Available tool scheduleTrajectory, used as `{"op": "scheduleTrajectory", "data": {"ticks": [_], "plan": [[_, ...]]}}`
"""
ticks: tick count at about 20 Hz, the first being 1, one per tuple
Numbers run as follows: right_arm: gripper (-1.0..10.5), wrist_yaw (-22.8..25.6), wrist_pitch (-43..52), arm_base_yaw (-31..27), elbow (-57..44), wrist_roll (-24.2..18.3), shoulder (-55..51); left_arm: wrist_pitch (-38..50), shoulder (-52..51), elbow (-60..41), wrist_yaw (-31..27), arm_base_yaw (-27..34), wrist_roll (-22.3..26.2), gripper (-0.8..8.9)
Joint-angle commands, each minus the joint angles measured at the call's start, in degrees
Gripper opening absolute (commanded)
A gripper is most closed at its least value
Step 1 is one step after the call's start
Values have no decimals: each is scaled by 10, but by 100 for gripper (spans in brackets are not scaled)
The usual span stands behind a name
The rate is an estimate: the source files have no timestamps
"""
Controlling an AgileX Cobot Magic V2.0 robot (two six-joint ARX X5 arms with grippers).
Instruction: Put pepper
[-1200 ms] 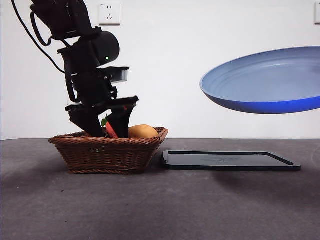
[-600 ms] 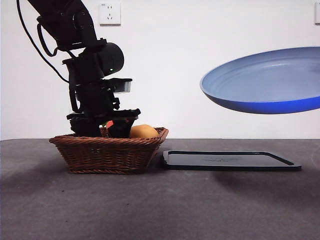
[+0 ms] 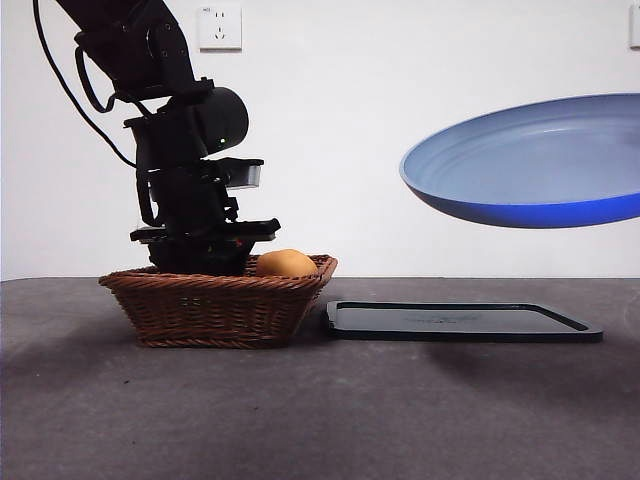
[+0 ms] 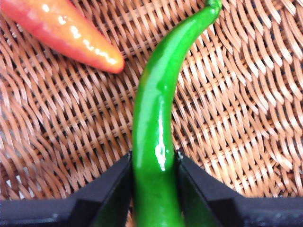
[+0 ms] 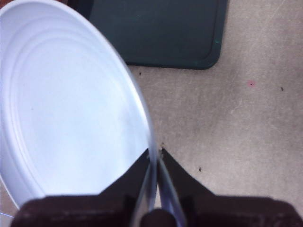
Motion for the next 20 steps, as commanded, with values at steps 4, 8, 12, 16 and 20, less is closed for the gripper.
{"op": "scheduleTrajectory", "data": {"ticks": [4, 8, 12, 16, 20], "plan": [[3, -2, 6, 0, 9, 2, 3, 2, -17, 12, 4, -3, -8, 123], [3, -2, 11, 0, 9, 13, 7, -3, -67, 12, 54, -4, -8, 123], [3, -3, 29, 1, 9, 44, 44, -37, -119, 12, 153, -11, -19, 123], [3, -61, 69, 5, 9, 83, 138, -68, -162, 12, 243, -43, -18, 123], [3, -78, 111, 44, 9, 130, 209, -69, -164, 12, 236, -107, -17, 123]]}}
